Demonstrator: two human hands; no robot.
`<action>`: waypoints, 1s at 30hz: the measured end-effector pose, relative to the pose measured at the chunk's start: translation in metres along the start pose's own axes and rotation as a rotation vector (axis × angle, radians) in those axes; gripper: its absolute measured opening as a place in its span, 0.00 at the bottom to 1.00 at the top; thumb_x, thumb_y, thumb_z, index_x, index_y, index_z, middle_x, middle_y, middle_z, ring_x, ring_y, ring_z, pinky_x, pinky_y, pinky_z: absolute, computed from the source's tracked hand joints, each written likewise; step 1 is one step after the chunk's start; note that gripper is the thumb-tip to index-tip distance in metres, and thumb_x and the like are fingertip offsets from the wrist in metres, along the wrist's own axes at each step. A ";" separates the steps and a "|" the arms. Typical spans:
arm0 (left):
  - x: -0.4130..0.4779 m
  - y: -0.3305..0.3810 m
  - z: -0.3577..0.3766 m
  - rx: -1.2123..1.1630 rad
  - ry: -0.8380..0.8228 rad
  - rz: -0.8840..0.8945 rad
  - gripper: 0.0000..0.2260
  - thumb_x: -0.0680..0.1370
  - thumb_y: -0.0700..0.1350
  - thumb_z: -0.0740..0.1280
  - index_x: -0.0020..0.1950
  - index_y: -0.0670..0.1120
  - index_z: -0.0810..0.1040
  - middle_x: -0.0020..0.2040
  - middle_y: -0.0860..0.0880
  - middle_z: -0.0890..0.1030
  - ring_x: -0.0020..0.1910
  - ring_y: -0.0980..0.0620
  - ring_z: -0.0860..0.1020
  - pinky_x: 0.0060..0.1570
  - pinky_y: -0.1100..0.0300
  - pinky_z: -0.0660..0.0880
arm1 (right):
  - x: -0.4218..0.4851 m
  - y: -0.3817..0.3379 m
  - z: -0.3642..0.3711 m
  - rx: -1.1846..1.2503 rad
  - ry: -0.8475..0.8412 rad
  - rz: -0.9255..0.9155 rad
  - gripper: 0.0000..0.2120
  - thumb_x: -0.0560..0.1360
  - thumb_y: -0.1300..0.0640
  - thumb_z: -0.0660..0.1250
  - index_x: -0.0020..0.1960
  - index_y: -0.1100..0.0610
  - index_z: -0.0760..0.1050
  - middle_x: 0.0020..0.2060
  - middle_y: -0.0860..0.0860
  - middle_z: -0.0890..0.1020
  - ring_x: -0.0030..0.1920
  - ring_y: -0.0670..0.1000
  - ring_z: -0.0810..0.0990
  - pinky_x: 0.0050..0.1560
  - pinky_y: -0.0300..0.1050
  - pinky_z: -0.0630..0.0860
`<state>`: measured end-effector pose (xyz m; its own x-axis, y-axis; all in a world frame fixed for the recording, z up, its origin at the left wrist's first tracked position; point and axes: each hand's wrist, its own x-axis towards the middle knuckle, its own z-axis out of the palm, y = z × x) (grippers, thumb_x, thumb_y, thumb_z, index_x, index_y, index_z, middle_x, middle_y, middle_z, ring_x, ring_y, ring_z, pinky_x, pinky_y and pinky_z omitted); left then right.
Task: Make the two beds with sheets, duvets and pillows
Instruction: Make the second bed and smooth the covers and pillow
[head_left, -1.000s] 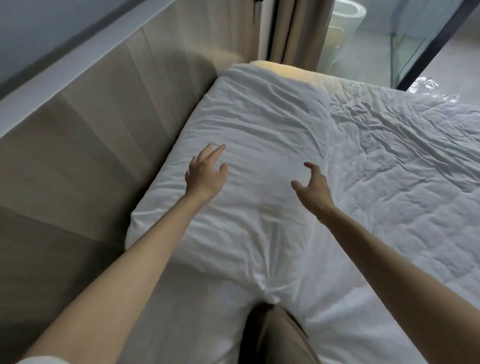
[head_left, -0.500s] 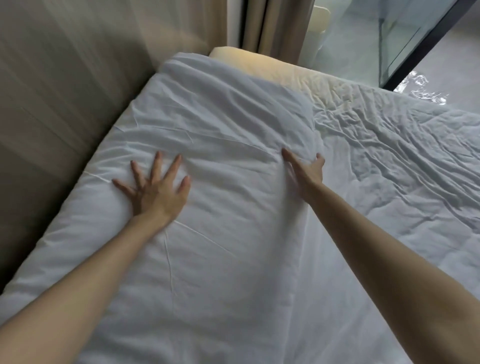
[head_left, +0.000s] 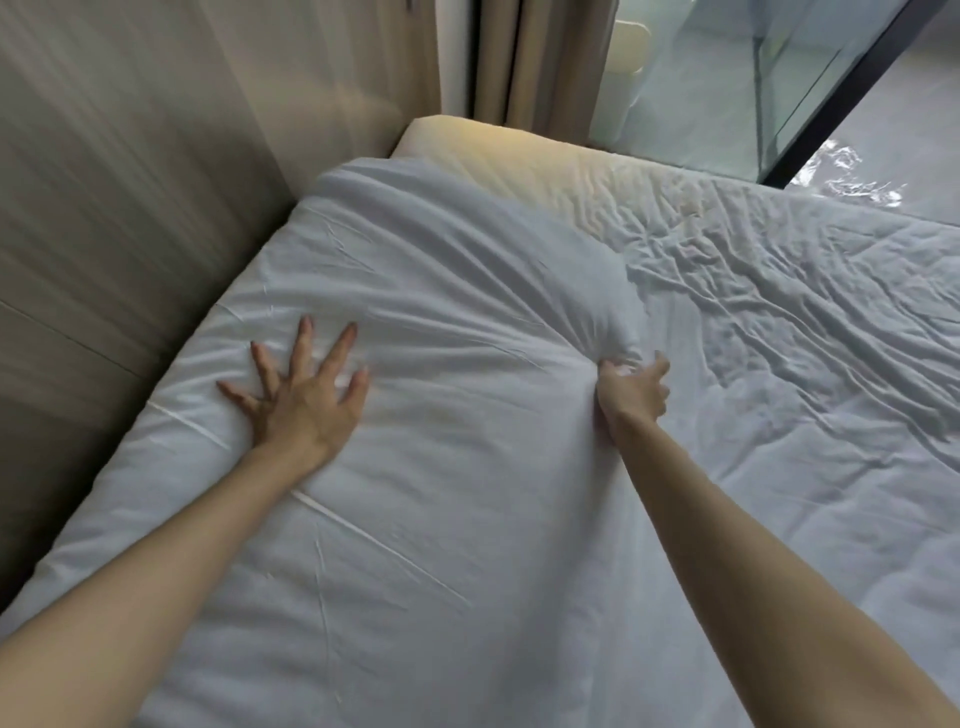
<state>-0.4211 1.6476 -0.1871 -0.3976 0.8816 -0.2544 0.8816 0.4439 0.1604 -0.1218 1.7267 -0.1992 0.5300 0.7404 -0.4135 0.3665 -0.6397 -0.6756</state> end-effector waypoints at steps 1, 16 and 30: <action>0.004 0.001 0.002 0.007 -0.008 -0.024 0.23 0.79 0.66 0.46 0.74 0.72 0.45 0.79 0.57 0.40 0.77 0.37 0.39 0.66 0.26 0.36 | 0.002 -0.009 0.003 -0.155 0.058 -0.136 0.31 0.77 0.56 0.62 0.77 0.47 0.53 0.71 0.59 0.65 0.68 0.62 0.65 0.66 0.54 0.64; 0.086 0.055 0.011 0.057 0.050 0.055 0.24 0.79 0.66 0.45 0.74 0.71 0.42 0.79 0.58 0.37 0.76 0.37 0.35 0.64 0.24 0.35 | 0.024 -0.031 0.070 -0.748 -0.099 -0.771 0.33 0.72 0.24 0.46 0.74 0.29 0.43 0.78 0.39 0.40 0.75 0.64 0.31 0.62 0.79 0.31; -0.027 -0.010 0.012 0.079 0.105 0.066 0.29 0.78 0.68 0.47 0.77 0.66 0.43 0.80 0.56 0.41 0.77 0.39 0.37 0.67 0.27 0.36 | -0.115 0.011 0.072 -0.826 -0.270 -0.866 0.33 0.76 0.28 0.43 0.77 0.37 0.41 0.79 0.46 0.39 0.76 0.58 0.32 0.65 0.74 0.29</action>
<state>-0.4164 1.6173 -0.1935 -0.3590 0.9222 -0.1440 0.9224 0.3741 0.0964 -0.2342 1.6492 -0.2029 -0.2693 0.9420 -0.2001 0.9455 0.2192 -0.2406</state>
